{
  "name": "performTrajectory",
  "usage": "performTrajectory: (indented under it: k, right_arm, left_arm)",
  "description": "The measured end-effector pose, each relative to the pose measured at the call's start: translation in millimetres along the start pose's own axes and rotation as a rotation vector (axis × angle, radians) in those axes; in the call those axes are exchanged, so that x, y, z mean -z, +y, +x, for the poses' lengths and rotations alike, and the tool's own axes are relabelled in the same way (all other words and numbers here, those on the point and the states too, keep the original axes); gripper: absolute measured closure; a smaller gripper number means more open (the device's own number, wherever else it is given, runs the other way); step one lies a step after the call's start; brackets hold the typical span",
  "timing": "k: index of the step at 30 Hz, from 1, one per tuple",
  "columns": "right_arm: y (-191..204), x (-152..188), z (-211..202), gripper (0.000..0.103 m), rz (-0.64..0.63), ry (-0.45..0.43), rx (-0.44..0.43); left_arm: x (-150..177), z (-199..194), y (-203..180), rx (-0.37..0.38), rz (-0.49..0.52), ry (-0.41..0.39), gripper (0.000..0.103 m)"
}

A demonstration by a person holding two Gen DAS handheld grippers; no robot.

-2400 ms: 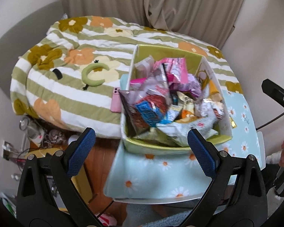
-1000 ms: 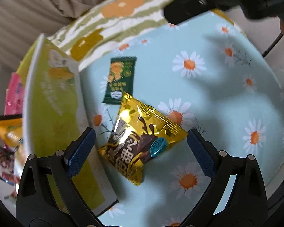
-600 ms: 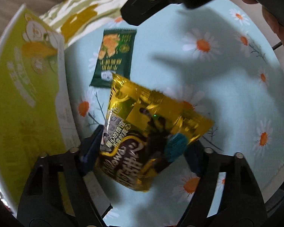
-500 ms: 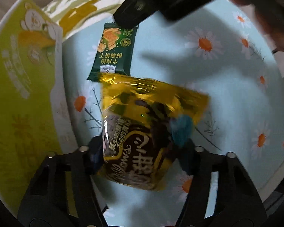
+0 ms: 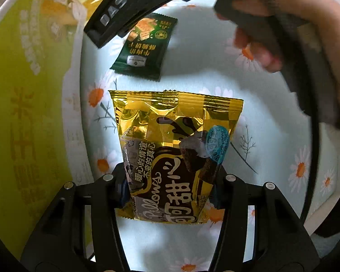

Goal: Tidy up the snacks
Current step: 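Grasp the gold chocolate packet with the left tool while the right tool grasps the green cracker packet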

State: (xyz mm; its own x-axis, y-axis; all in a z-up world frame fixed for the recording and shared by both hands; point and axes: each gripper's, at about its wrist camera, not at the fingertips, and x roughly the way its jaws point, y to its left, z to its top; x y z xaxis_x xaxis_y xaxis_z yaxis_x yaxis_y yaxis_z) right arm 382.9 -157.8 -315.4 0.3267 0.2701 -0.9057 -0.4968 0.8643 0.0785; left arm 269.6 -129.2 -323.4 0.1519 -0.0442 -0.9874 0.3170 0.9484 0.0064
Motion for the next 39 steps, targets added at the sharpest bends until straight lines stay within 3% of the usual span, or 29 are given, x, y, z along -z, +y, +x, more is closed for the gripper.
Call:
performTrajectory:
  k: [10, 13, 22, 24, 39]
  right_arm:
    - [-1.5, 25.4, 7.3, 0.002, -0.019, 0.047, 0.073]
    - [-12.7, 41.0, -1.0, 0.007, -0.015, 0.046, 0.075]
    - [-11.8, 47.8, -12.2, 0.041, -0.067, -0.018, 0.057]
    - [-7.9, 48.5, -14.8, 0.063, -0.086, -0.027, 0.046]
    - [-15.5, 115.6, -51.1, 0.063, 0.026, -0.005, 0.06]
  left_arm:
    - [3.6, 0.8, 13.0, 0.009, -0.032, -0.004, 0.054]
    - [1.9, 1.6, 15.8, 0.014, -0.05, -0.008, 0.054]
    - [7.3, -0.4, 14.2, 0.013, -0.114, -0.029, 0.055]
    - [8.2, -2.1, 12.0, 0.013, -0.122, -0.033, 0.055]
    - [17.1, -9.6, 8.9, 0.008, -0.155, -0.074, 0.058]
